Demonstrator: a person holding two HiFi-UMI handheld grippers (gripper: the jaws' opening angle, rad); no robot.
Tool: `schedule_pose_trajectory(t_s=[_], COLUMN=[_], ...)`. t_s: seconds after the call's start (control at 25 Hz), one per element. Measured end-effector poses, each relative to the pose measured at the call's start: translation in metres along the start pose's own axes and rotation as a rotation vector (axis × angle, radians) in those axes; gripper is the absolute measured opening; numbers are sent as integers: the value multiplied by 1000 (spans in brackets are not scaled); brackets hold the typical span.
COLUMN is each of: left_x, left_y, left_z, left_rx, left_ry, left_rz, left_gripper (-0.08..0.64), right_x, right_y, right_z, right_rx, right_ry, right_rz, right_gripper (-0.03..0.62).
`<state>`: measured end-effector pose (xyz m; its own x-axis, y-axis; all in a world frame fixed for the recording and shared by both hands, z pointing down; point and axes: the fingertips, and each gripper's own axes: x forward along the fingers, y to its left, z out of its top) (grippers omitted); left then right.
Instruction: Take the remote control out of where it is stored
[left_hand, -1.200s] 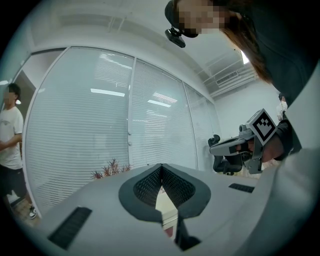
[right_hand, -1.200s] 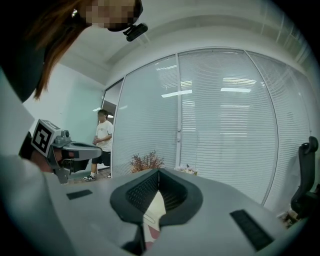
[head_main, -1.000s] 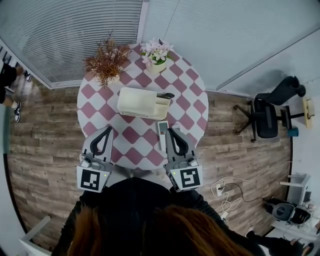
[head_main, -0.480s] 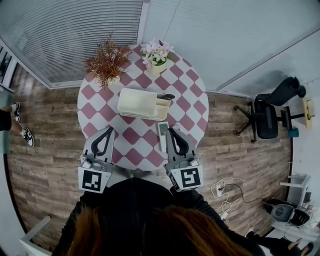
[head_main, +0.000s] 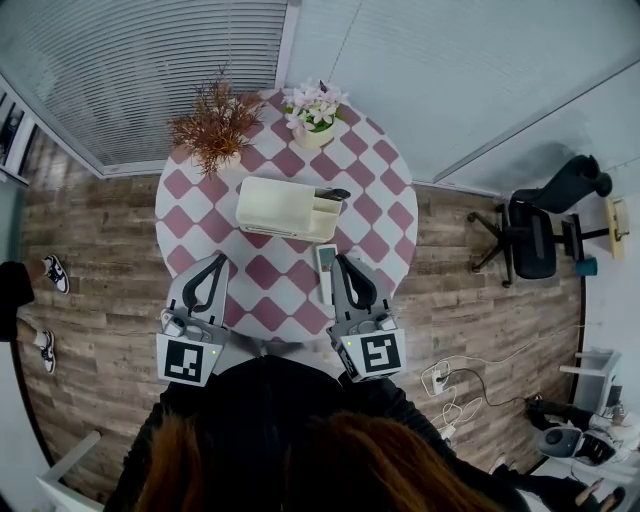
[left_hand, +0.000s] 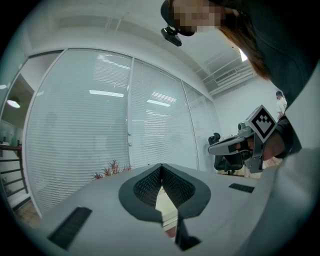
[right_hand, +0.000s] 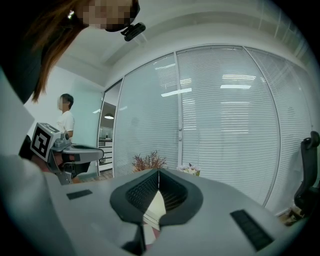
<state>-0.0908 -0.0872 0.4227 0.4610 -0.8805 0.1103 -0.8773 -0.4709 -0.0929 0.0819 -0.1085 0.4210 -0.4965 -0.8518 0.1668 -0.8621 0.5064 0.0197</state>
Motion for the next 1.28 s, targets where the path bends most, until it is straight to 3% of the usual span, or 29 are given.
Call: schedule_pose_trajectory(t_s=[0.8, 1.28], left_x=[-7, -8], left_y=[4, 9], left_z=[1, 4], left_rx=[-6, 15], left_ry=[-14, -10], left_rz=[21, 32], left_gripper=[6, 6], right_x=[52, 84], right_y=[-53, -67], right_z=[-43, -59], right_rx=[32, 56], right_ry=[87, 121], right_rz=[-112, -138], right_gripper=[15, 15])
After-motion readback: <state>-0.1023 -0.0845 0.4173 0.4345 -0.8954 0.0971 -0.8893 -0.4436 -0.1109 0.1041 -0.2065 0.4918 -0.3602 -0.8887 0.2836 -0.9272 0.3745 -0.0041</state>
